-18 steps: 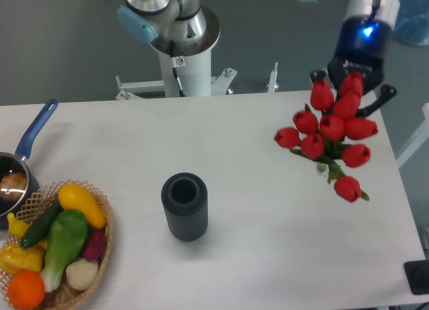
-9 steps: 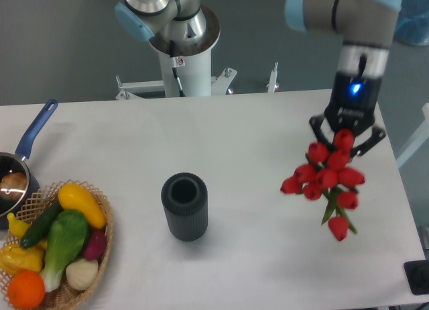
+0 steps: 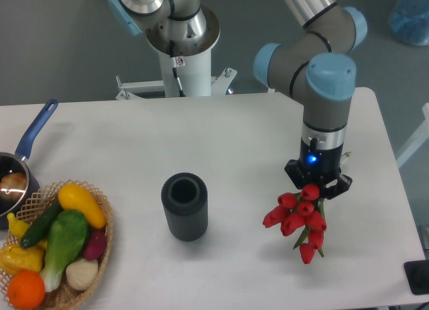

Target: Pick up the flowers from the vase

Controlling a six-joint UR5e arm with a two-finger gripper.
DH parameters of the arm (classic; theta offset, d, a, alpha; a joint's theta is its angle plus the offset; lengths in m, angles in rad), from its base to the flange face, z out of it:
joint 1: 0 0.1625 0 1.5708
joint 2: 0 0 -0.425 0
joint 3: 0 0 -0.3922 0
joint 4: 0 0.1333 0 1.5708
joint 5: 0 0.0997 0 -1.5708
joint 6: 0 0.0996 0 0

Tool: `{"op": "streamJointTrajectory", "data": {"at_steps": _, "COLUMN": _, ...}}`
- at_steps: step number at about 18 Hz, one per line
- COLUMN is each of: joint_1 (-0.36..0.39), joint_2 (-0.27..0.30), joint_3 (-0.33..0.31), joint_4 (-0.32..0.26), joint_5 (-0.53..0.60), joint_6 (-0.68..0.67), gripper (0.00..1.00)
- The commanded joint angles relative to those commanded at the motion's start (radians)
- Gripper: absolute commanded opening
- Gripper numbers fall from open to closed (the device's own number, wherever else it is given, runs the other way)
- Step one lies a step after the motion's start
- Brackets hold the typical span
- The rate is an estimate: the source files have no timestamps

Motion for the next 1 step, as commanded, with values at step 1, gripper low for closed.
{"op": "streamJointTrajectory", "data": {"at_steps": 1, "joint_1": -0.006, "joint_2": -0.005, "joint_3": 0.003, "joint_4": -0.002, "joint_5": 0.012, "joint_6": 0.000, "gripper": 0.00}}
